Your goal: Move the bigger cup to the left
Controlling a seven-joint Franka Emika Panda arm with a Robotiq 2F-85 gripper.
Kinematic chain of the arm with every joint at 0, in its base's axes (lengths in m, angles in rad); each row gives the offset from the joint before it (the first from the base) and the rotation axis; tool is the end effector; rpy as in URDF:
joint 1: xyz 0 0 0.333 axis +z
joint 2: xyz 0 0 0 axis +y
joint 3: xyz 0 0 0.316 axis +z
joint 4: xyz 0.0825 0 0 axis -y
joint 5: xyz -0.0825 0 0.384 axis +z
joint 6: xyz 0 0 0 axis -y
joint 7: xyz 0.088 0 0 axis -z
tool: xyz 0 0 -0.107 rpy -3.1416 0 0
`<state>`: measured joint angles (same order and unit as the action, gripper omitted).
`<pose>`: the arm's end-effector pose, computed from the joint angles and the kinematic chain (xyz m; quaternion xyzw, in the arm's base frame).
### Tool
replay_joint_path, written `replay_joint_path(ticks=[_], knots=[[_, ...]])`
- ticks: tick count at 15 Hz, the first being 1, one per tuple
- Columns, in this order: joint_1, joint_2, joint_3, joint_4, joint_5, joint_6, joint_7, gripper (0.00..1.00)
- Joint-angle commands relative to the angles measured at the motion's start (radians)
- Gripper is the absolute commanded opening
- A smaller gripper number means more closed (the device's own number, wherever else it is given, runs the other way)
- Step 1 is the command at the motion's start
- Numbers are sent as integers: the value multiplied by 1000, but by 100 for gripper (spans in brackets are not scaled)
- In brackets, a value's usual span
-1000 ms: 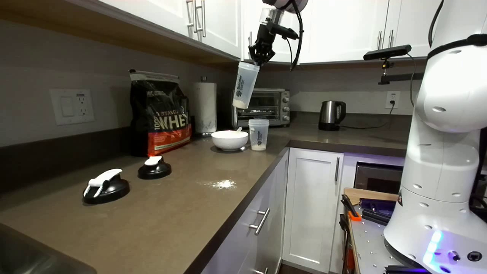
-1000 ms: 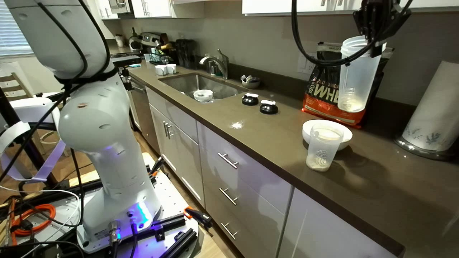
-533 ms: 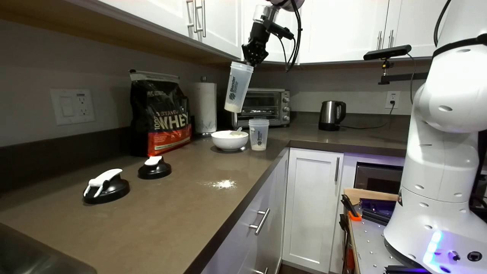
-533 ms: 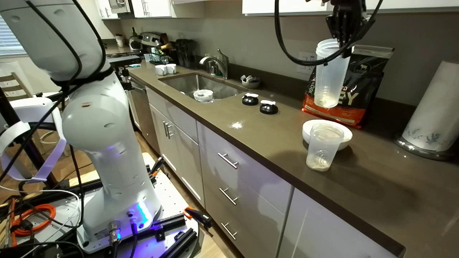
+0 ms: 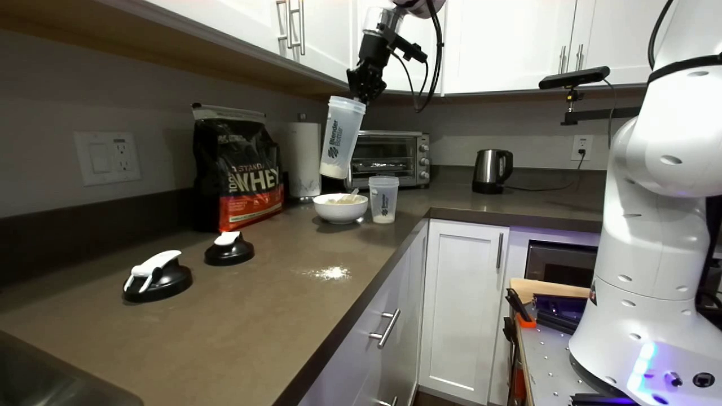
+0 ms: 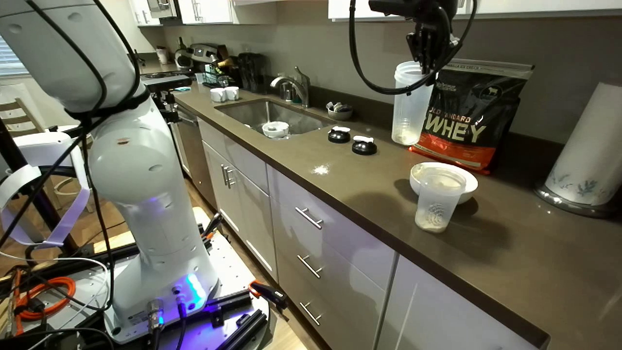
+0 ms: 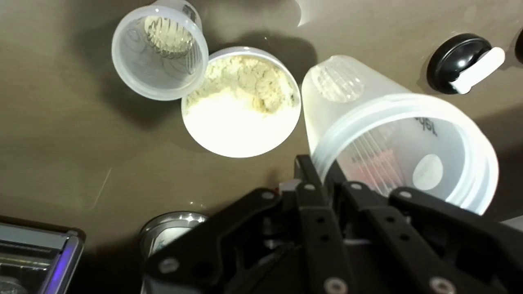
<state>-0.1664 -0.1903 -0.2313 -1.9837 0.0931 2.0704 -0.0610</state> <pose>0.4865 -0.2081 0.5733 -0.9716 0.1829 -0.1462 0.0328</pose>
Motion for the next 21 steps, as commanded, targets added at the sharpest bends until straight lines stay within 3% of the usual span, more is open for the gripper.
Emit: replay_joint_path(ticks=[1,8,21], knots=[[15,-11,14,-21,34,-29,-48,2],[44,4,45,-54,16,-50,-60,2],[52,8,94,-205,-77,71,-40,2]])
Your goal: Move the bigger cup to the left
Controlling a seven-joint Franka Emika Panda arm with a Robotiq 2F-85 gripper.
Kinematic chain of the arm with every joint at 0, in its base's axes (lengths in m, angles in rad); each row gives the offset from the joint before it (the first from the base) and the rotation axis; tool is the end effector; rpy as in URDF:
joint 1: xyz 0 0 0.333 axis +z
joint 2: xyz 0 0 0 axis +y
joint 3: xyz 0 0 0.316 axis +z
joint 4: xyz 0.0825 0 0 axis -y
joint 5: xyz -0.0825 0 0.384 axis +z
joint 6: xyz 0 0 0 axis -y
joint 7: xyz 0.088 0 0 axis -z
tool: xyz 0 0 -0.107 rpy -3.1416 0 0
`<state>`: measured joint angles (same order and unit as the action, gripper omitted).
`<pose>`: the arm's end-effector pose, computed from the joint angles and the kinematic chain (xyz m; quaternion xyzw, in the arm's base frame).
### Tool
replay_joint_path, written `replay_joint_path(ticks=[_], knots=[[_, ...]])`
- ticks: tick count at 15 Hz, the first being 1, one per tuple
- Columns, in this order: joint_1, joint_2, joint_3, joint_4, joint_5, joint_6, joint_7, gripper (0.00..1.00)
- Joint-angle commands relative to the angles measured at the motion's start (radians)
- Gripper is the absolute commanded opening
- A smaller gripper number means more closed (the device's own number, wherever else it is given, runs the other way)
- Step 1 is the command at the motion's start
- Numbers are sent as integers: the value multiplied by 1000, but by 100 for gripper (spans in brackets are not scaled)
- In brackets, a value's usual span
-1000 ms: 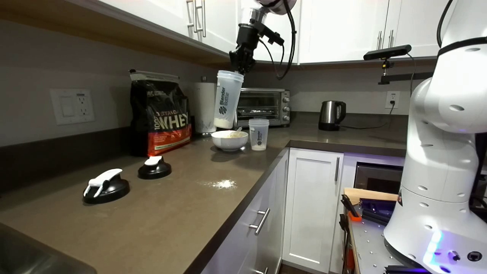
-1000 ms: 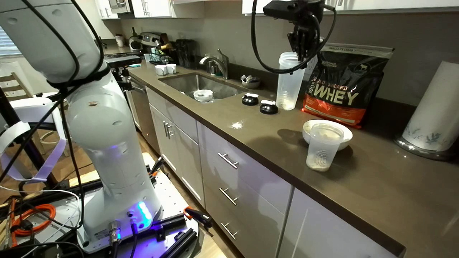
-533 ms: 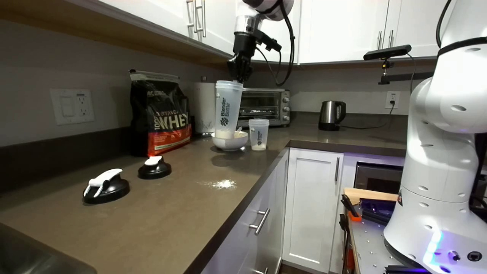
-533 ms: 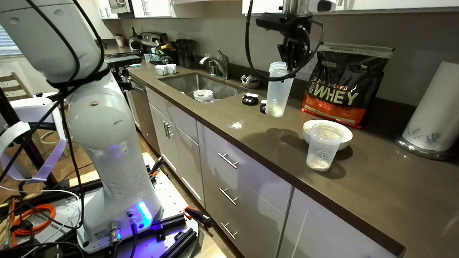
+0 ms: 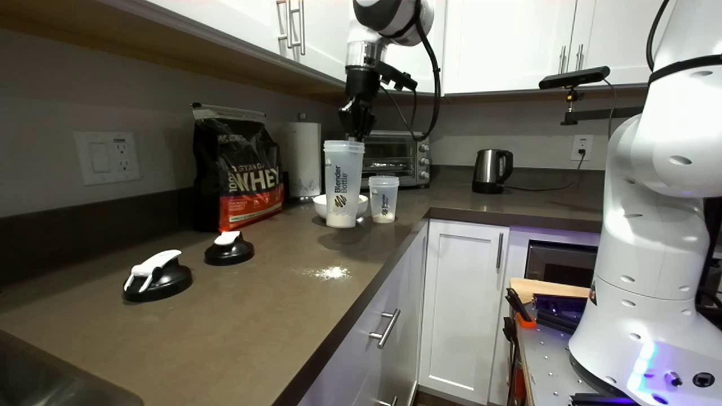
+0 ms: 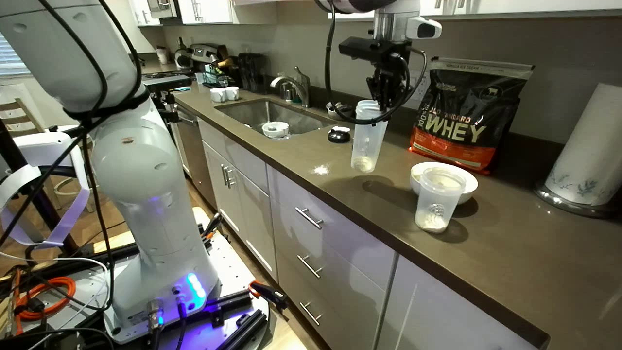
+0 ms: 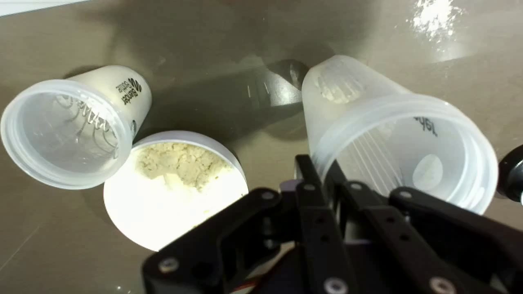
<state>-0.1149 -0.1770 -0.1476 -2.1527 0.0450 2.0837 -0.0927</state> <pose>0.4927 -0.1329 0.4854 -0.9936 0.0941 -0.0579 0.0233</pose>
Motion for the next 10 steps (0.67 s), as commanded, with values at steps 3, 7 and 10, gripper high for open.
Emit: replay_joint_path(ticks=[3,7,10], knots=[[1,-3,24,-84,-65,134,8,2],[2,-1,39,-145,-114,208,27,2],[3,-3,45,-163,-127,223,33,2]])
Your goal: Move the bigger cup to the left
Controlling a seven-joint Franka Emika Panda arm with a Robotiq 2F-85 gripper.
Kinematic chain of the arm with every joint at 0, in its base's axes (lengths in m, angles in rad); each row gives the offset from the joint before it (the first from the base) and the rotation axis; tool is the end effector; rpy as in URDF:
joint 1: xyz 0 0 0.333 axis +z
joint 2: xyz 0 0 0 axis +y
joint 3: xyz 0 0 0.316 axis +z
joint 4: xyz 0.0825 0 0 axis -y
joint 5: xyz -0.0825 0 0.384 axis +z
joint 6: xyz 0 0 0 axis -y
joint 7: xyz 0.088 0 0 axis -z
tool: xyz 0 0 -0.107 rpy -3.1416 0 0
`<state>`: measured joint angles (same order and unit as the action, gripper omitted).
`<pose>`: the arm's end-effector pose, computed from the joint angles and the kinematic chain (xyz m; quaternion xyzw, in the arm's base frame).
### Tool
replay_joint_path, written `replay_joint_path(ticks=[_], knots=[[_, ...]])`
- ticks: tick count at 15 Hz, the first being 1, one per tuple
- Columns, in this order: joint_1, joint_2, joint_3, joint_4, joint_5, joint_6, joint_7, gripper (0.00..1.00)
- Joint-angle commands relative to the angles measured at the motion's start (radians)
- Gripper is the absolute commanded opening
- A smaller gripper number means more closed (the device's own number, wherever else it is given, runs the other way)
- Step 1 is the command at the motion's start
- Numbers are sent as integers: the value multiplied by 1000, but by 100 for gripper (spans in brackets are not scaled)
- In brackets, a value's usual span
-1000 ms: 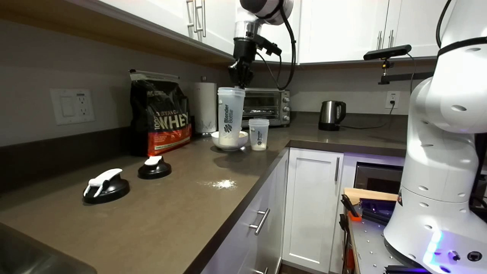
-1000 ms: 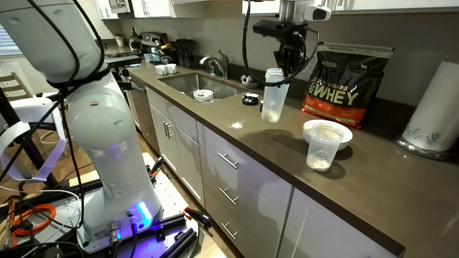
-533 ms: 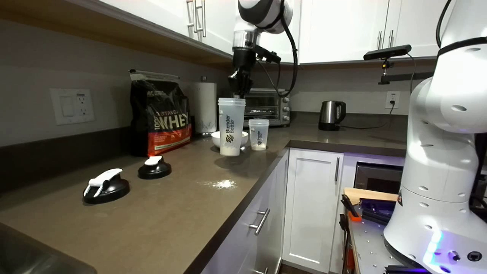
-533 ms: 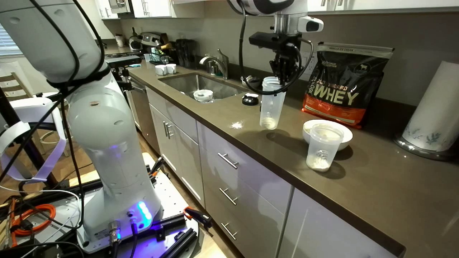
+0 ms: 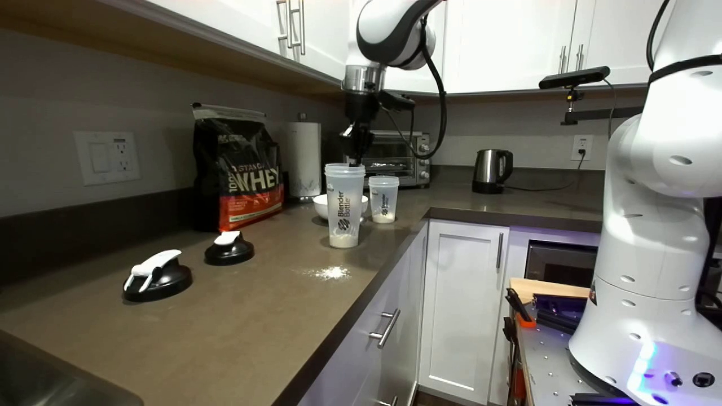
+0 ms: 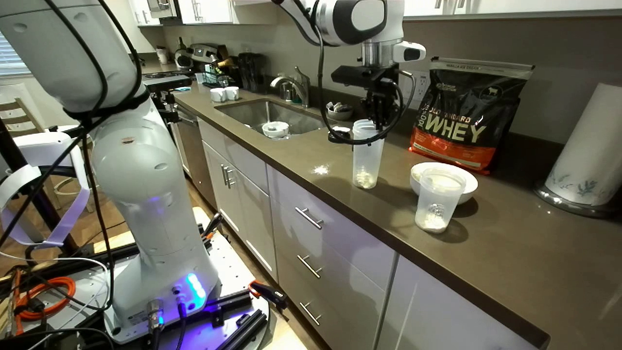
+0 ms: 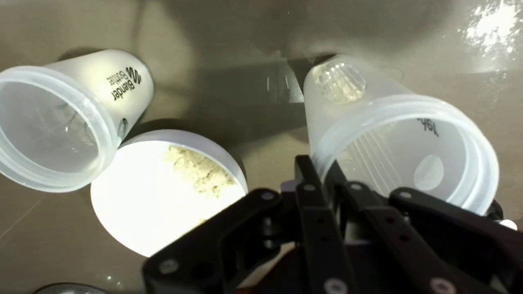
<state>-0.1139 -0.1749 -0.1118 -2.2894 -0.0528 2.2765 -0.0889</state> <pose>0.4885 -0.1147 0.4385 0.9953 -0.0526 0.0777 0.0241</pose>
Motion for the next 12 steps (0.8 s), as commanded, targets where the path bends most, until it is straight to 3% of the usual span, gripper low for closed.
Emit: replay_joint_path(ticks=[1,3,12], knots=[[2,-10,11,-28,-30,23,30,33],[3,-16,14,-29,-31,12,29,40],[5,-60,21,-23,-20,-58,13,96]])
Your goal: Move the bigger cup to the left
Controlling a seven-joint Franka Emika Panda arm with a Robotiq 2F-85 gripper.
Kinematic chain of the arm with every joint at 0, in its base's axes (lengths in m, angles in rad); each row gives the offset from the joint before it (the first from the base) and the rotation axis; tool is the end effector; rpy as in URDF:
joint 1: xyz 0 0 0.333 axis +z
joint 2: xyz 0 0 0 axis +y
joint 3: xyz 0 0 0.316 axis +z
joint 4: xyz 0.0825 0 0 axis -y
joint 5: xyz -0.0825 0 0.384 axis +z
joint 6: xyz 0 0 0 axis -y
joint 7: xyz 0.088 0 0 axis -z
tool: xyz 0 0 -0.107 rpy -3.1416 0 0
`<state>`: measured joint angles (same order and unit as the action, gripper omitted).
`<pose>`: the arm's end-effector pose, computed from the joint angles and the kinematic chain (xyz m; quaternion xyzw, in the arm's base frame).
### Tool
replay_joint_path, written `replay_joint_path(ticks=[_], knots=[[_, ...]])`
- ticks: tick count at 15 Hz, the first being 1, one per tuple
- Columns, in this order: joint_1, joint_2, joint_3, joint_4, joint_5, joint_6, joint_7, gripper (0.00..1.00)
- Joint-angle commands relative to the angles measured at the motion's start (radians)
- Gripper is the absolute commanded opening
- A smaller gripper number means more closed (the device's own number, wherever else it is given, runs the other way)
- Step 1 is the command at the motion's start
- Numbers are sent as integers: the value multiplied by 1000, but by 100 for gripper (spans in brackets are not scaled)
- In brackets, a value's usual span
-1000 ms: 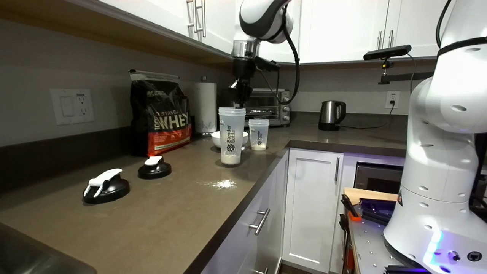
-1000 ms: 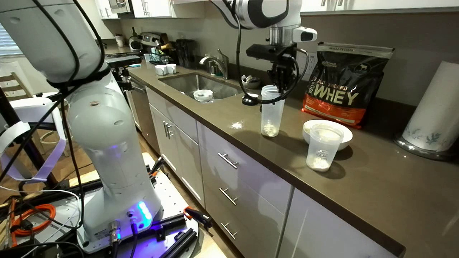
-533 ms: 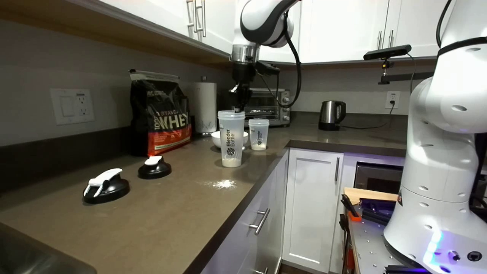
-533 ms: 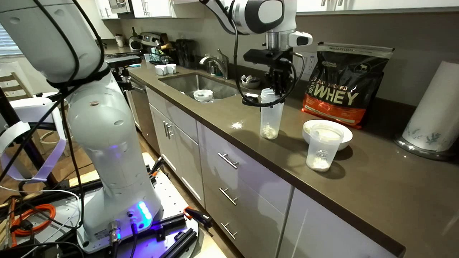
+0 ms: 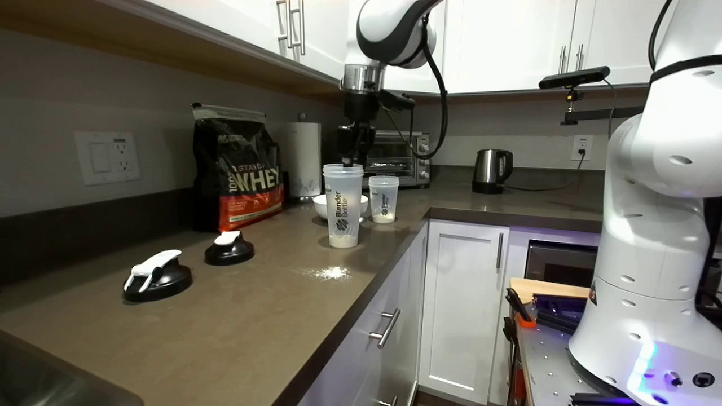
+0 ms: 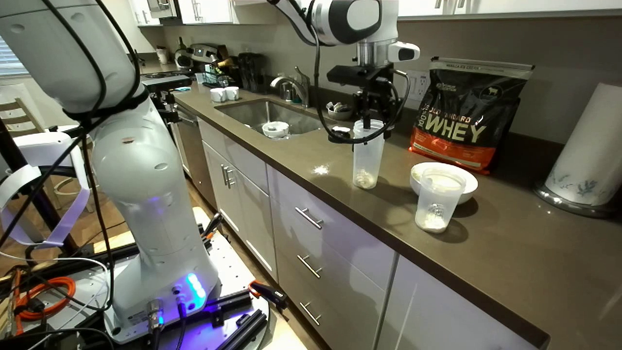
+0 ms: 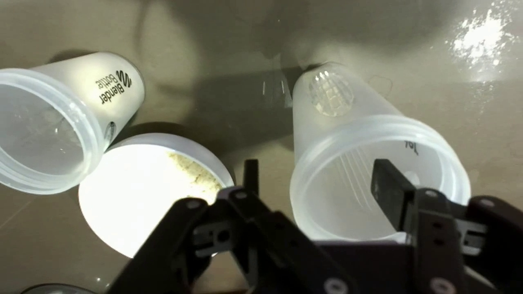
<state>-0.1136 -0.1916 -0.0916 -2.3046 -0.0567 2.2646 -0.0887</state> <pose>0.4847 -0.1034 0.4386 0.9962 -0.0415 0.0725 0.0252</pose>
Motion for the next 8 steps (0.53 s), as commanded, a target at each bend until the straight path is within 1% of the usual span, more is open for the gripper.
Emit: replay_joint_path(ticks=[1,6,8], knots=[[6,-52,0,-5,-11,-65,10,99],[8,-97,-9,23,13,-185,-11,100],[7,-104,-12,40,12,-215,-12,100]])
